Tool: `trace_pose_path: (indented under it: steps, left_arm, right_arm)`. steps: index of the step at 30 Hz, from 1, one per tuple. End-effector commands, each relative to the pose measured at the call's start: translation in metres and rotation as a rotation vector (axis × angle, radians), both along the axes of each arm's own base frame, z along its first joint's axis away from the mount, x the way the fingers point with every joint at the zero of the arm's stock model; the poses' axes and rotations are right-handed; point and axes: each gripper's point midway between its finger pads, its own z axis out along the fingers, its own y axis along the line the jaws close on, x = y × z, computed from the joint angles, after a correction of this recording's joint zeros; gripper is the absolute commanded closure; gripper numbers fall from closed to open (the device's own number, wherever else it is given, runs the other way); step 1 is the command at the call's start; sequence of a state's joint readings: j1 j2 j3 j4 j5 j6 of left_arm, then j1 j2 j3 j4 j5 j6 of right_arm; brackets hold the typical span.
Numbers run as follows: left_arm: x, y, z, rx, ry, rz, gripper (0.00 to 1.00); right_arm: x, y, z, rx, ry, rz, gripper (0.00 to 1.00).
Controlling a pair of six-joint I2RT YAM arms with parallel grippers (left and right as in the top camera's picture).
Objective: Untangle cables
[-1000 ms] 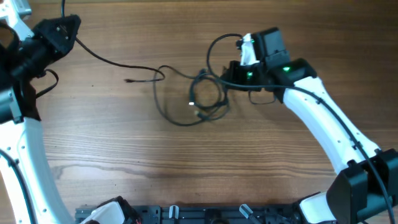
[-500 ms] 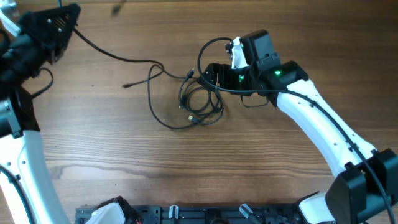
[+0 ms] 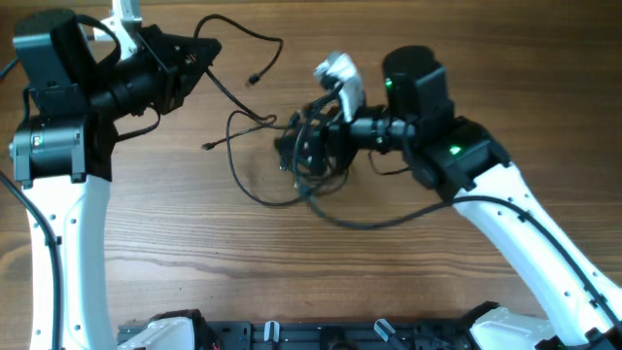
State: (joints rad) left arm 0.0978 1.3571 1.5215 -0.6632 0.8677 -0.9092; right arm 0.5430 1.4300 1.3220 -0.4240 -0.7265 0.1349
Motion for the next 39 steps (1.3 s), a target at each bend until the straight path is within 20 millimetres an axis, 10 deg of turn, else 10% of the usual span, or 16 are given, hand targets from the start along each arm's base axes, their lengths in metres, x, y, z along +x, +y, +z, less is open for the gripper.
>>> trace_pose_path:
  steps: [1, 10, 19, 22, 25, 31, 35, 39]
  left_arm:
    - [0.000, -0.001, 0.004, -0.091, 0.086, 0.038, 0.96]
    - [-0.002, -0.004, 0.008, -0.109, 0.082, 0.016, 0.96]
    - [-0.002, -0.004, 0.008, -0.102, 0.074, 0.013, 0.96]
    - [-0.002, -0.004, 0.008, -0.102, 0.075, 0.013, 0.96]
    - [-0.001, -0.004, 0.008, -0.100, 0.074, 0.017, 0.78]
    - [0.005, 0.005, 0.003, -0.009, 0.013, 0.049, 0.56]
    - [0.013, 0.024, -0.016, 0.146, -0.008, 0.131, 0.25]
    - [0.013, 0.062, -0.054, 0.405, 0.059, 0.261, 0.20]
  right_arm:
    - [-0.013, 0.016, 0.005, -0.006, -0.171, 0.130, 0.04]
    - [0.027, 0.060, -0.030, -0.016, -0.267, 0.101, 0.14]
    - [0.046, 0.051, -0.030, -0.005, -0.148, -0.042, 0.47]
    - [0.045, 0.049, -0.023, 0.013, -0.135, -0.057, 0.78]
    - [0.041, 0.040, -0.001, 0.060, -0.105, -0.097, 0.95]
    - [0.036, 0.009, 0.030, 0.048, -0.135, -0.225, 0.96]
    - [0.031, -0.007, 0.012, -0.044, -0.075, -0.283, 0.96]
    - [0.029, -0.022, -0.016, -0.177, -0.051, -0.311, 0.96]
